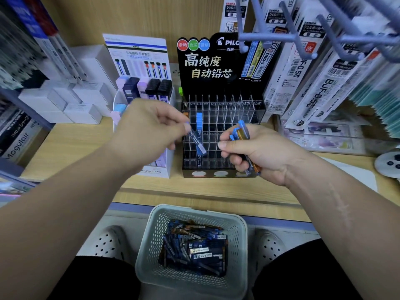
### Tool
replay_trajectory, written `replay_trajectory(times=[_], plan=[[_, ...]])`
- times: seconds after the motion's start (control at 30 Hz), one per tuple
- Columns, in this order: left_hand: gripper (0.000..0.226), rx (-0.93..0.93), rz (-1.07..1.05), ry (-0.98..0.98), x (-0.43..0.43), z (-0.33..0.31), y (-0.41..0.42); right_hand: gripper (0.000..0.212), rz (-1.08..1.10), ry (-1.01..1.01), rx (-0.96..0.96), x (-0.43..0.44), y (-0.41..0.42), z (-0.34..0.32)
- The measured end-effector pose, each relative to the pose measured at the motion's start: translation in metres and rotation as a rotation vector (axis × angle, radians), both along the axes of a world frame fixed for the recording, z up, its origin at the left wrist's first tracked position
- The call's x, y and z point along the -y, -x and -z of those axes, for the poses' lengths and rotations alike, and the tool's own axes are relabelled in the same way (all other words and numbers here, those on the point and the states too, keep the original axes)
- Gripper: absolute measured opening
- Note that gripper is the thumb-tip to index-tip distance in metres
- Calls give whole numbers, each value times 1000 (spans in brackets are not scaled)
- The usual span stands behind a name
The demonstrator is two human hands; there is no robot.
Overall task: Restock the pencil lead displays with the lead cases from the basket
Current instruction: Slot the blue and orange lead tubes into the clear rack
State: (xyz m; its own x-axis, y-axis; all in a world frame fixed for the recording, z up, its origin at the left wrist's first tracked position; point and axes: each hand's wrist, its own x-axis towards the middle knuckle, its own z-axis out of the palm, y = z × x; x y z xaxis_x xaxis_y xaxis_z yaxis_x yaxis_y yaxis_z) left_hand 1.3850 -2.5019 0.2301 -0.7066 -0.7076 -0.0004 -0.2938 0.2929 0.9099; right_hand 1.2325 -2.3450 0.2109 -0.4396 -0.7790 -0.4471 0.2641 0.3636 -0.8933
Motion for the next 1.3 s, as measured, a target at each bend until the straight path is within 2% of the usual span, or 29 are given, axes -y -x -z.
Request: replay_trajectory(times=[0.17, 0.4, 0.67, 0.73, 0.8, 0.9, 1.07, 1.23, 1.3], plan=[[2, 142, 148, 285, -9, 17, 2, 11, 106, 23, 13, 3, 1, 3], [4, 126, 296, 614, -13, 37, 7, 11, 194, 60, 76, 3, 0, 2], [13, 233, 341, 743, -13, 48, 11, 9, 327, 214, 305, 5, -4, -8], [14, 251, 314, 653, -15, 44, 12, 10, 346, 235, 324, 5, -6, -9], [17, 247, 261, 453, -22, 36, 12, 11, 377, 267, 339, 6, -9, -9], [9, 149, 181, 192, -37, 24, 16, 12, 414, 336, 370, 7, -14, -8], [18, 77, 132, -178, -52, 10, 17, 13, 421, 421, 371, 9, -22, -10], [13, 12, 68, -374, -57, 13, 18, 13, 411, 446, 344, 10, -23, -10], [18, -13, 14, -438, -59, 15, 19, 13, 401, 445, 335, 9, -24, -9]])
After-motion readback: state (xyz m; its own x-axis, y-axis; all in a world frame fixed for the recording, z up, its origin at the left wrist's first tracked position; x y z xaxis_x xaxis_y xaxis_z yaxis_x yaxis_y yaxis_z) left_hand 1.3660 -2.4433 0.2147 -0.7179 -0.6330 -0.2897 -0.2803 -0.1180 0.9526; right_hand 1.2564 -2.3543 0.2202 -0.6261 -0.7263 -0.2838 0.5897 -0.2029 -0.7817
